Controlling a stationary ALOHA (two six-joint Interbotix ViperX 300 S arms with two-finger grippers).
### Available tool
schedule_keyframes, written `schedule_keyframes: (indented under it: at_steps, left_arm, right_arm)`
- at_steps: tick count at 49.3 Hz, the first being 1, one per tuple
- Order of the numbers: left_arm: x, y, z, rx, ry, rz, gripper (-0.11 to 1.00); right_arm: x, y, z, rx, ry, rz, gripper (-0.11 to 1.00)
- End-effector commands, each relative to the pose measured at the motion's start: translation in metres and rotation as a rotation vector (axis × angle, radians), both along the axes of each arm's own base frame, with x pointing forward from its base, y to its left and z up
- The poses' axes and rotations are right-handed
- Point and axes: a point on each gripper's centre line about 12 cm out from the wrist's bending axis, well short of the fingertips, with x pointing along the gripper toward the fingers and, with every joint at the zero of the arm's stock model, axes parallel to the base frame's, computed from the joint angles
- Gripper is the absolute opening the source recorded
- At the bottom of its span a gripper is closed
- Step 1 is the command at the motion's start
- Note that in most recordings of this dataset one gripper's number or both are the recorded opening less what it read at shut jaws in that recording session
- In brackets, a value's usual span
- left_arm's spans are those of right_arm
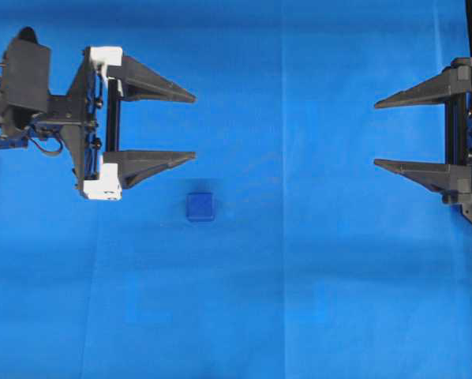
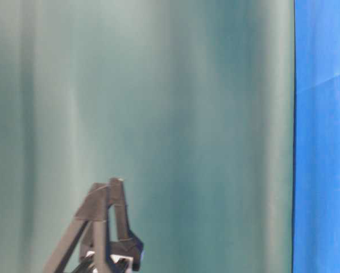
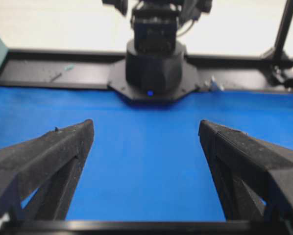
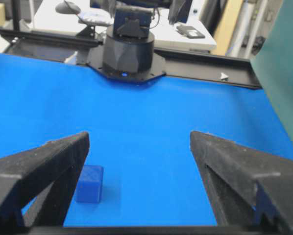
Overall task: Handover the blue block to the right arm after grasping it with the left arm, then place it in the designated position.
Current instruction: 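Lower the left gripper around the blue cube and close it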
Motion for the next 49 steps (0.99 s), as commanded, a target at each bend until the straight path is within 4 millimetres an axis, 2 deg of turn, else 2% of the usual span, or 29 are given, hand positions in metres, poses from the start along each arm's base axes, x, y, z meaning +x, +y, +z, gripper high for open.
schedule_keyframes:
  at_steps: [1,10,18,32,49]
  left_arm:
    - [0.002,0.0,0.013,-0.001,-0.032,0.001,0.92]
    - [0.006,0.0,0.014,-0.002,0.025,0.0,0.92]
    - [0.013,-0.002,0.024,-0.002,0.107,-0.006,0.92]
    - [0.021,-0.01,0.037,-0.016,0.331,-0.027,0.92]
    - [0.029,-0.015,0.04,-0.062,0.572,-0.023,0.92]
  right_arm:
    - [0.003,-0.001,0.012,0.002,-0.034,-0.007,0.97]
    - [0.003,-0.002,0.011,0.002,-0.029,-0.009,0.97]
    - [0.002,-0.002,0.01,0.002,-0.028,-0.009,0.97]
    - [0.003,-0.002,0.009,0.003,-0.02,-0.009,0.97]
    - [0.005,-0.002,0.005,0.003,-0.005,-0.009,0.97]
